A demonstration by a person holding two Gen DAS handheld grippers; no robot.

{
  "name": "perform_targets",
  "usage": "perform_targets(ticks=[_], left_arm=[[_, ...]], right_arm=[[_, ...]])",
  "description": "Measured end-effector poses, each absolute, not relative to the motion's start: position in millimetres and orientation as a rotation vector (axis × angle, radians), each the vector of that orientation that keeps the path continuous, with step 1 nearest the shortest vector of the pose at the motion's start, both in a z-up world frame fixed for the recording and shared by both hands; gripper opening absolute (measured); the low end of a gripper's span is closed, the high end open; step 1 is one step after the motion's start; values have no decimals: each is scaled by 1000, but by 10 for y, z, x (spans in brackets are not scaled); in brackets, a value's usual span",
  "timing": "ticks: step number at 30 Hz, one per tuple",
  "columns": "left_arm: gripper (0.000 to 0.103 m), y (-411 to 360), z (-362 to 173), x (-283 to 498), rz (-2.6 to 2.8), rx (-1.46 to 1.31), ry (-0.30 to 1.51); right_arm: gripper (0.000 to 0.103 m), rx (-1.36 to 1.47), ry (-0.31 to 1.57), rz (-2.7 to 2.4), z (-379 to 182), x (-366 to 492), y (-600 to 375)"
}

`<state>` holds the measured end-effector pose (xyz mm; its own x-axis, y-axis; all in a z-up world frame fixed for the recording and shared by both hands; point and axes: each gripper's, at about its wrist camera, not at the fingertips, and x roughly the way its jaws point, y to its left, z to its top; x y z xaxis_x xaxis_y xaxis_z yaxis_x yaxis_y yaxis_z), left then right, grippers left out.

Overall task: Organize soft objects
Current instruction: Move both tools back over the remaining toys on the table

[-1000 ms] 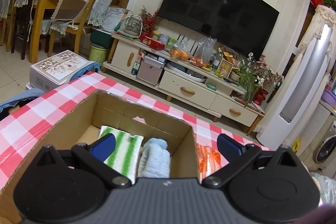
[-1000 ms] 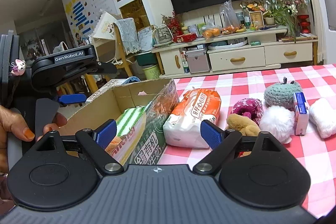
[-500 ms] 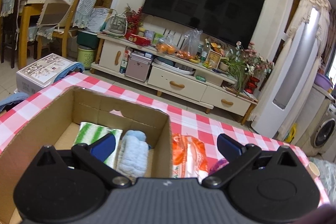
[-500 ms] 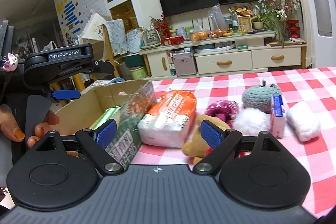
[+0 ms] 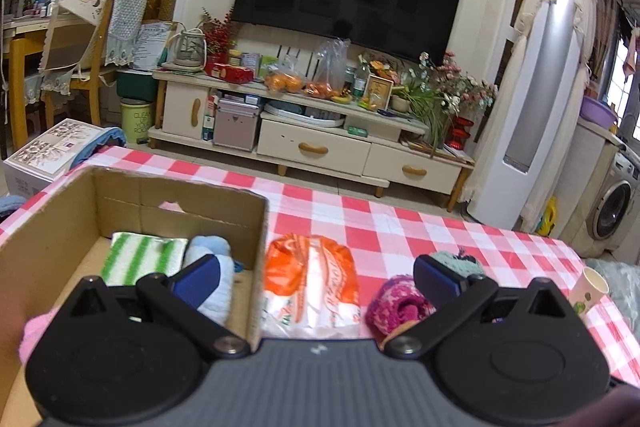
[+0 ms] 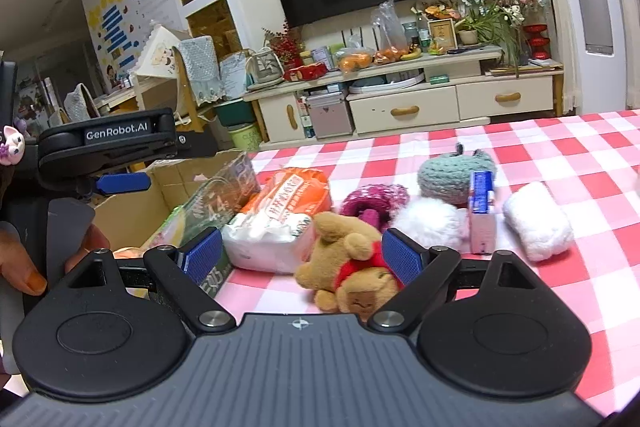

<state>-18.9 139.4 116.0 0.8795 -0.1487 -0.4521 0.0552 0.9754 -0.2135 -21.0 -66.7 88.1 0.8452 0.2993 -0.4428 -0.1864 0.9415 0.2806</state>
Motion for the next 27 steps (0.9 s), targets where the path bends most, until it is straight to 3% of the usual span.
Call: perform_targets(ticks=[27], left_arm=[[102,635,879,-218,-216,-41,555]], right_arm=[[103,236,480,114,830,-492,-1029]])
